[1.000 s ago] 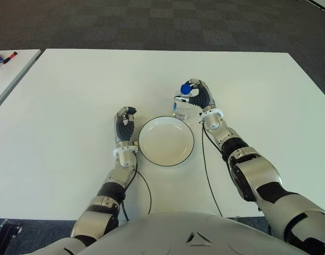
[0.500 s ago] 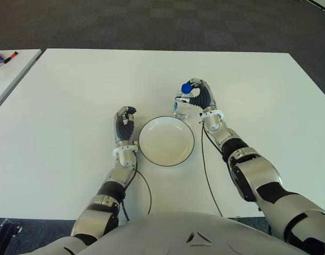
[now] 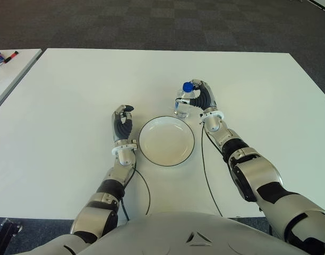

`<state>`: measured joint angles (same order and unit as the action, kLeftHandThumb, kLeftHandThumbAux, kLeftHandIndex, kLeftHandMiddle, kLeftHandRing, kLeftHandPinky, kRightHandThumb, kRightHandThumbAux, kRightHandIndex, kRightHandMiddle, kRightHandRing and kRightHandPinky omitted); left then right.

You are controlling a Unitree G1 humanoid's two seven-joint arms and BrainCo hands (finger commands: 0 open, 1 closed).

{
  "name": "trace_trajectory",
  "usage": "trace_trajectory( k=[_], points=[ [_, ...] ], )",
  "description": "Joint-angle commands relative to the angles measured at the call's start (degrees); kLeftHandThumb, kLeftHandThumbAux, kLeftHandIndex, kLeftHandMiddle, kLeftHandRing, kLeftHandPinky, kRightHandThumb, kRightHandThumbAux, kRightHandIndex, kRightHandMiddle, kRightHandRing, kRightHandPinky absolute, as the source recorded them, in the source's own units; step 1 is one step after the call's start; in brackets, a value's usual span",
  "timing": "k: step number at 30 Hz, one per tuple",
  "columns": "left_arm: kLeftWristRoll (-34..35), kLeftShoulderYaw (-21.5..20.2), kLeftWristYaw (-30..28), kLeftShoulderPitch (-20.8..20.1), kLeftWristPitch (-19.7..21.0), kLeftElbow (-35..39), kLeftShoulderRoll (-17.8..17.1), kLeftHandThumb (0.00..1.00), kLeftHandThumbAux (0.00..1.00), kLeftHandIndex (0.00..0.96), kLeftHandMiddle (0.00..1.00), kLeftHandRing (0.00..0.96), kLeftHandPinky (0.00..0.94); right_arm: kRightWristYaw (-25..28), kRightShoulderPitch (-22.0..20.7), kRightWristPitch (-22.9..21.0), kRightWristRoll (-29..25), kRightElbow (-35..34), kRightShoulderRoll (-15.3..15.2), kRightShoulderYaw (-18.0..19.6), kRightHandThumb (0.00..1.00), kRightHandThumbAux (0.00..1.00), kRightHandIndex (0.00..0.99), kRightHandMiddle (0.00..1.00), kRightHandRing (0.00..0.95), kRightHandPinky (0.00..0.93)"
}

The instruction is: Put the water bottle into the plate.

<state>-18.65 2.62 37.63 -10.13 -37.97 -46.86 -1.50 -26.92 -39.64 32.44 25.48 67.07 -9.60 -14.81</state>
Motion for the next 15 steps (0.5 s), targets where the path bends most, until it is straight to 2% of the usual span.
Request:
trace_trajectory(
  k=[1, 4, 5, 9, 15],
  points=[
    [-0.34, -0.11, 0.68, 0.69, -0.36, -1.95, -0.05, 0.841, 0.671, 0.442, 0.437, 0.376, 0.399, -0.12, 0.87, -0.94, 0.16, 0.72, -0.05, -0.02, 0.718, 0.707, 0.43, 0.459, 0.467, 0.49],
    [-1.02, 0.01, 1.7, 0.5, -0.2, -2.26, -0.2, 0.842, 0.672, 0.447, 0.433, 0.374, 0.399, -0.53, 0.92, -0.83, 0.3, 0.73, -0.04, -0.08, 0.718, 0.706, 0.43, 0.463, 0.48, 0.513],
    [-1.17, 0.05, 1.92, 0.44, -0.15, -2.35, -0.24, 0.842, 0.671, 0.448, 0.433, 0.38, 0.412, -0.59, 0.94, -0.82, 0.32, 0.75, -0.03, -0.09, 0.763, 0.696, 0.444, 0.453, 0.486, 0.52],
    [-1.88, 0.51, 2.48, 0.39, 0.44, -2.37, -0.51, 0.842, 0.671, 0.452, 0.433, 0.386, 0.418, -0.71, 0.93, -1.09, 0.23, 0.81, 0.06, -0.04, 0.822, 0.681, 0.462, 0.439, 0.499, 0.542],
    [-0.83, 0.39, 1.24, 0.34, 0.05, -2.6, -0.44, 0.843, 0.671, 0.454, 0.431, 0.386, 0.411, -1.15, 0.94, -1.75, 0.09, 0.94, 0.31, 0.07, 0.841, 0.676, 0.466, 0.437, 0.515, 0.568]
  ],
)
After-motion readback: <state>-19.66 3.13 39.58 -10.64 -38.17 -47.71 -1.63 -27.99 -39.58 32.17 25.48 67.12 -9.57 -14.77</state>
